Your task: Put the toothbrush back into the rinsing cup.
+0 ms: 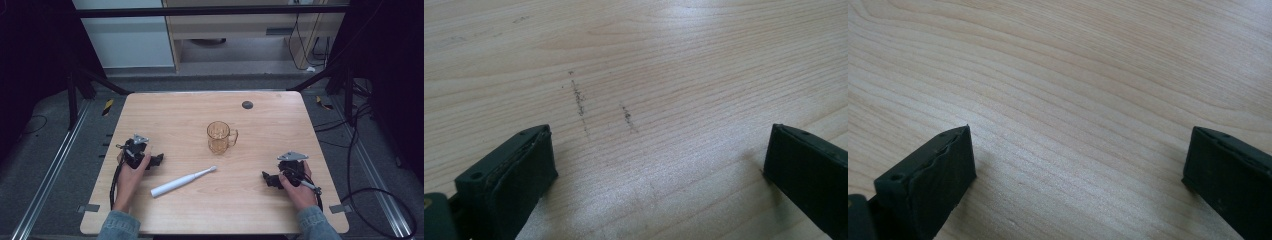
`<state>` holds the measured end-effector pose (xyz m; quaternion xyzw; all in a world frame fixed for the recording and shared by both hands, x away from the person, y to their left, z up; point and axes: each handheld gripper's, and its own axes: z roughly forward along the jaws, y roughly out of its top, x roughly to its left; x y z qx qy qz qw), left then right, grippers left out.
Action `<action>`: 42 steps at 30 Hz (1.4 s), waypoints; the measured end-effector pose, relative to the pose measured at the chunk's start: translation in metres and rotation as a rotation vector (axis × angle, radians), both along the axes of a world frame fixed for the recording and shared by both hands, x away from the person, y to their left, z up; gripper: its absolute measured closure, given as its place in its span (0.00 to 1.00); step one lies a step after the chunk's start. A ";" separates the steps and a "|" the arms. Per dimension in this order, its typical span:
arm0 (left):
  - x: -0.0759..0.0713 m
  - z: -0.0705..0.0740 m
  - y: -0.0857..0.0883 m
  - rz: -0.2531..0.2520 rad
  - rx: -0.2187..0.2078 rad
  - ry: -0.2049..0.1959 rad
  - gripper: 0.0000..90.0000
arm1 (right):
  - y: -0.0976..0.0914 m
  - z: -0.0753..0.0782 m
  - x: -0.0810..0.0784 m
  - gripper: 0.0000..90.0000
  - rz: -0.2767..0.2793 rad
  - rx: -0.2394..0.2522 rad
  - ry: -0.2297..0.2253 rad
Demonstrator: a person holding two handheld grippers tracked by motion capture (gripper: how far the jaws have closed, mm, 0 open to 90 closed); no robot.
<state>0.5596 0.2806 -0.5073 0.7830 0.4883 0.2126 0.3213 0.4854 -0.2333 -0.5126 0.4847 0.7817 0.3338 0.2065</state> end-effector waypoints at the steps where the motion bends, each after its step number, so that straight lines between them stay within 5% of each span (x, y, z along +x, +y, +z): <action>1: 0.000 0.000 0.000 0.000 0.000 0.000 0.00 | 0.000 0.000 0.000 0.00 0.000 0.001 0.000; 11: -0.003 0.007 0.001 0.018 0.015 -0.009 0.06 | 0.000 0.000 0.000 0.00 0.000 0.001 0.001; 17: -0.021 0.028 0.008 0.015 -0.006 -0.031 0.06 | 0.000 0.000 0.000 0.00 0.001 -0.001 -0.002; 24: -0.040 0.063 0.001 -0.048 -0.028 -0.035 0.09 | 0.000 0.000 0.000 0.00 0.002 -0.002 -0.002; 30: -0.051 0.081 -0.009 -0.103 0.016 -0.049 0.10 | 0.000 0.000 0.000 0.00 0.001 -0.003 -0.002; 42: -0.061 0.090 -0.042 -0.214 0.090 -0.011 0.09 | 0.000 0.000 0.001 0.00 -0.001 -0.003 -0.003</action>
